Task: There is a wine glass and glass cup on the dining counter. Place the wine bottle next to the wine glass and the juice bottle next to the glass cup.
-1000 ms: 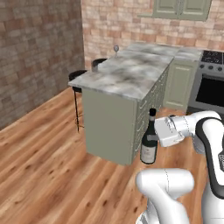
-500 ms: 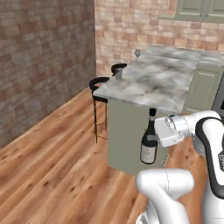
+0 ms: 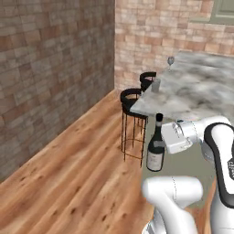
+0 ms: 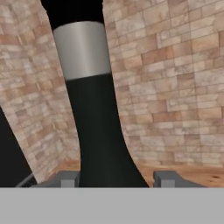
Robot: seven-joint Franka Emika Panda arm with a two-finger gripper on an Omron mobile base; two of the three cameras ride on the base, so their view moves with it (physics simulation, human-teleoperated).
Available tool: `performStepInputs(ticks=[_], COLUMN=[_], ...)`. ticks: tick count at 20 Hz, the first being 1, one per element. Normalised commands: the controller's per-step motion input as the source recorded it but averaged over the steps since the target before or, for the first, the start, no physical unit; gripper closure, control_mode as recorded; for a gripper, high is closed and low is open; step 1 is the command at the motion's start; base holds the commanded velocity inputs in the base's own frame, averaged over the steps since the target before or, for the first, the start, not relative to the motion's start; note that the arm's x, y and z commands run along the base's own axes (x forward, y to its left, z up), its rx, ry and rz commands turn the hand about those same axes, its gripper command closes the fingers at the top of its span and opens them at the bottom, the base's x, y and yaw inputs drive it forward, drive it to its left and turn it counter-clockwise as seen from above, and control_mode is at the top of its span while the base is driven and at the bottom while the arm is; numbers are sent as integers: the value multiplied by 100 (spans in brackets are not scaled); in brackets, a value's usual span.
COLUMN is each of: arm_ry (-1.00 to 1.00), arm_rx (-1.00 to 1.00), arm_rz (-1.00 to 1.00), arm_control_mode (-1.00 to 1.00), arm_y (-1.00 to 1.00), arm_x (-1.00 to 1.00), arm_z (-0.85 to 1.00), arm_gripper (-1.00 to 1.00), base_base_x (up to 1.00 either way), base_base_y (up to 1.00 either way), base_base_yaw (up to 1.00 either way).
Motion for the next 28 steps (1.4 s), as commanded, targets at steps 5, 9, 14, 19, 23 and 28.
performStepInputs(ticks=[5, 9, 14, 19, 23, 28], arm_ry=[0, 0, 0, 0, 0, 0], arm_rx=[0, 0, 0, 0, 0, 0], arm_rz=[0, 0, 0, 0, 0, 0], arm_control_mode=[100, 100, 100, 100, 100, 100], arm_y=[0, 0, 0, 0, 0, 0], arm_x=[0, 0, 0, 0, 0, 0], arm_z=[0, 0, 0, 0, 0, 0], arm_gripper=[100, 100, 100, 100, 100, 100], base_base_x=[87, 88, 88, 89, 90, 88], base_base_y=[52, 50, 47, 43, 39, 33], base_base_yaw=[0, 0, 0, 0, -4, -15])
